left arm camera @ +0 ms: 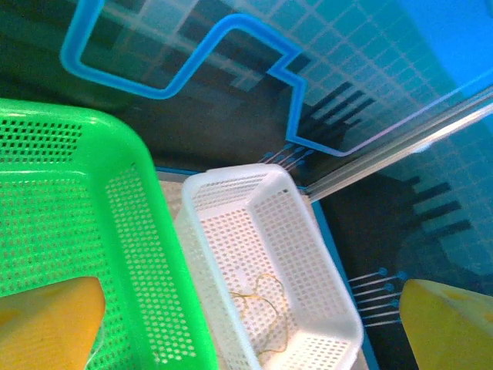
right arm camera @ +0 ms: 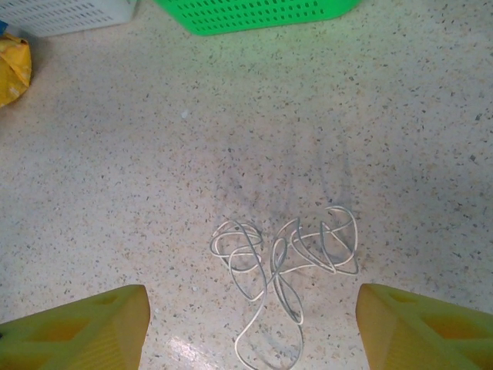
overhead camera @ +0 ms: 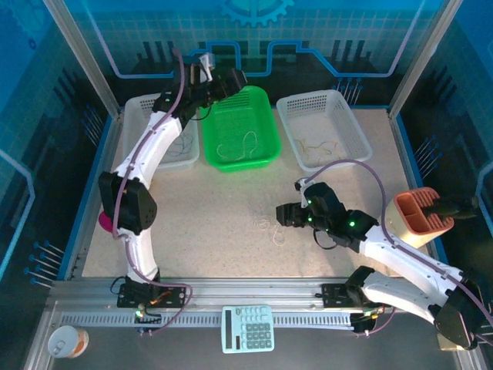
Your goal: Untangle the cables
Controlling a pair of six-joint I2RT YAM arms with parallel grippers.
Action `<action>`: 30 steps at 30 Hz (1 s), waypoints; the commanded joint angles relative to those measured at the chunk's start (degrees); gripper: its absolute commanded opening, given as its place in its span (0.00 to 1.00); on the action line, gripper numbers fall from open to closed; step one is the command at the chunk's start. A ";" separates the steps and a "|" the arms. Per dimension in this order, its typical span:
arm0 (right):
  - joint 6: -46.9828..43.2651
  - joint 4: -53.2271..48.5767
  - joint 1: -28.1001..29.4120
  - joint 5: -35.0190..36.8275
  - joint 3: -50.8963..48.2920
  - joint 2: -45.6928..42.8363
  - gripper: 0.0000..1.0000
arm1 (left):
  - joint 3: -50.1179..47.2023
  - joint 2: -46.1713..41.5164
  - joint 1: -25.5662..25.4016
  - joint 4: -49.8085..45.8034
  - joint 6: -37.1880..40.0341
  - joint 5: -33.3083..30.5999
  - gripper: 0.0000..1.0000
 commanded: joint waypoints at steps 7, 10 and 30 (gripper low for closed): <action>0.60 -0.80 0.36 -1.48 1.05 3.74 0.70 | -31.74 -23.79 -4.49 11.05 -4.78 3.04 0.99; 1.48 -0.47 1.94 -1.63 -0.08 4.45 0.68 | -43.19 -31.10 -6.39 13.05 -5.92 2.24 0.99; -6.88 1.28 5.31 2.36 5.03 20.21 0.67 | -66.70 -48.75 -12.28 15.90 -11.69 -6.24 0.99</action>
